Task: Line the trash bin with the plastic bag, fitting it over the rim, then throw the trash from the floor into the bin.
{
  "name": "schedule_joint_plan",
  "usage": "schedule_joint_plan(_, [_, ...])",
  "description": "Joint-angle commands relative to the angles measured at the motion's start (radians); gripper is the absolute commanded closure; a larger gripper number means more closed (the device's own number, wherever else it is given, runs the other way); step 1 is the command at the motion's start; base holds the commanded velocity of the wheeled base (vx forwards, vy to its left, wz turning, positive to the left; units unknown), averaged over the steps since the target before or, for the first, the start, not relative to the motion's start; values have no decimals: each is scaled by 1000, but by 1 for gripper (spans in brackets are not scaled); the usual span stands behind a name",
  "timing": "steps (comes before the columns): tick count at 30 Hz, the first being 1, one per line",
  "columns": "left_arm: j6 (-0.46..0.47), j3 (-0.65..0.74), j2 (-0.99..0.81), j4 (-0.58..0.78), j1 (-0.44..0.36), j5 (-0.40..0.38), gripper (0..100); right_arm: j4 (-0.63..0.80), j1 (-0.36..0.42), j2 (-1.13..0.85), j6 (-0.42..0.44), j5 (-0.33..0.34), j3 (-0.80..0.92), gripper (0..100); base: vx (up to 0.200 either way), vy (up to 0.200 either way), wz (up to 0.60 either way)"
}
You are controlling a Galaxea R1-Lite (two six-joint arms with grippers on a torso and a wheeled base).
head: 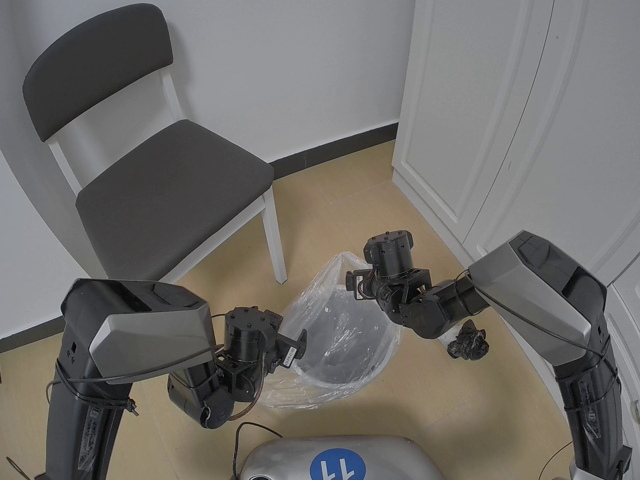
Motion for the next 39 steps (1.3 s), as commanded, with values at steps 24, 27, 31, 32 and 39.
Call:
schedule_joint_plan(24, [135, -341, 96, 239, 122, 33, 0, -82, -69, -8, 47, 55, 119, 0, 0, 0, 0])
schedule_joint_plan(27, [138, -366, 105, 259, 141, 33, 0, -82, -69, -7, 47, 55, 121, 0, 0, 0, 0])
schedule_joint_plan(31, [138, -412, 131, 264, 158, 33, 0, -82, -71, -1, 46, 63, 121, 0, 0, 0, 0])
schedule_joint_plan(32, [138, -424, 140, 264, 159, 33, 0, -82, -74, 2, 46, 73, 122, 0, 0, 0, 0])
schedule_joint_plan(39, [125, -504, 199, 241, 155, 33, 0, -82, -112, 45, 43, 84, 81, 0, 0, 0, 0])
